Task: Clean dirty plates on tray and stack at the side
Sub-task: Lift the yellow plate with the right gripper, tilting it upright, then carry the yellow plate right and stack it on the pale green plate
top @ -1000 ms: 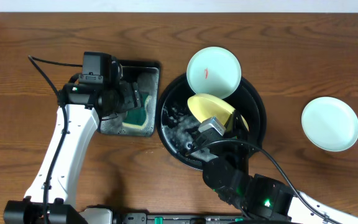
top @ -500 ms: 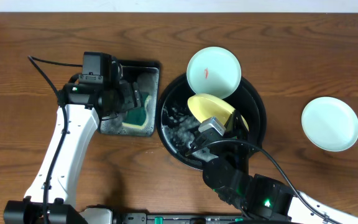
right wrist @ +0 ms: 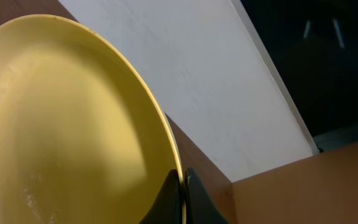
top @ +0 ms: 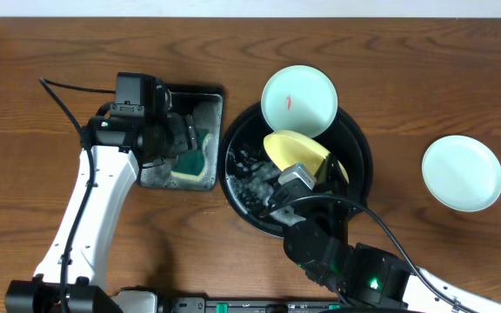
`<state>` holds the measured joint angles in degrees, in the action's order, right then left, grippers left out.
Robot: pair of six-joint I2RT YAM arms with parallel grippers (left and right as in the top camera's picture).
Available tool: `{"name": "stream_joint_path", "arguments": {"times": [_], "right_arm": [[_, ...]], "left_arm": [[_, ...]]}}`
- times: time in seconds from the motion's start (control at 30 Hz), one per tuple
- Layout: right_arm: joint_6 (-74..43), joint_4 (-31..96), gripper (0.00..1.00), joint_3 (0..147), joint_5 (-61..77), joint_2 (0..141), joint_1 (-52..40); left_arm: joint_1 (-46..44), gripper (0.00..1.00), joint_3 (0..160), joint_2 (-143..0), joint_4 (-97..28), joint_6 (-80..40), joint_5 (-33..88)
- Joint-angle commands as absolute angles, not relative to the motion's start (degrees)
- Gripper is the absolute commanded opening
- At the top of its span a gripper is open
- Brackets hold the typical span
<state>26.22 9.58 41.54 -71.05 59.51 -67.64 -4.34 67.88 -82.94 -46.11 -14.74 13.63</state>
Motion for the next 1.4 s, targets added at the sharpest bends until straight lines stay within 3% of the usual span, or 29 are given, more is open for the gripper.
{"name": "stream_joint_path", "arguments": {"times": [0.0, 1.37], "right_arm": [[26.46, 9.45, 0.01, 43.07, -73.08, 58.76, -68.03], [24.80, 5.13, 0.01, 43.18, -66.92, 57.95, -66.57]], "left_arm": [[-4.19, 0.81, 67.72, -82.74, -46.26, -14.17, 13.93], [-4.19, 0.81, 67.72, -82.74, -46.26, -14.17, 13.93]]}}
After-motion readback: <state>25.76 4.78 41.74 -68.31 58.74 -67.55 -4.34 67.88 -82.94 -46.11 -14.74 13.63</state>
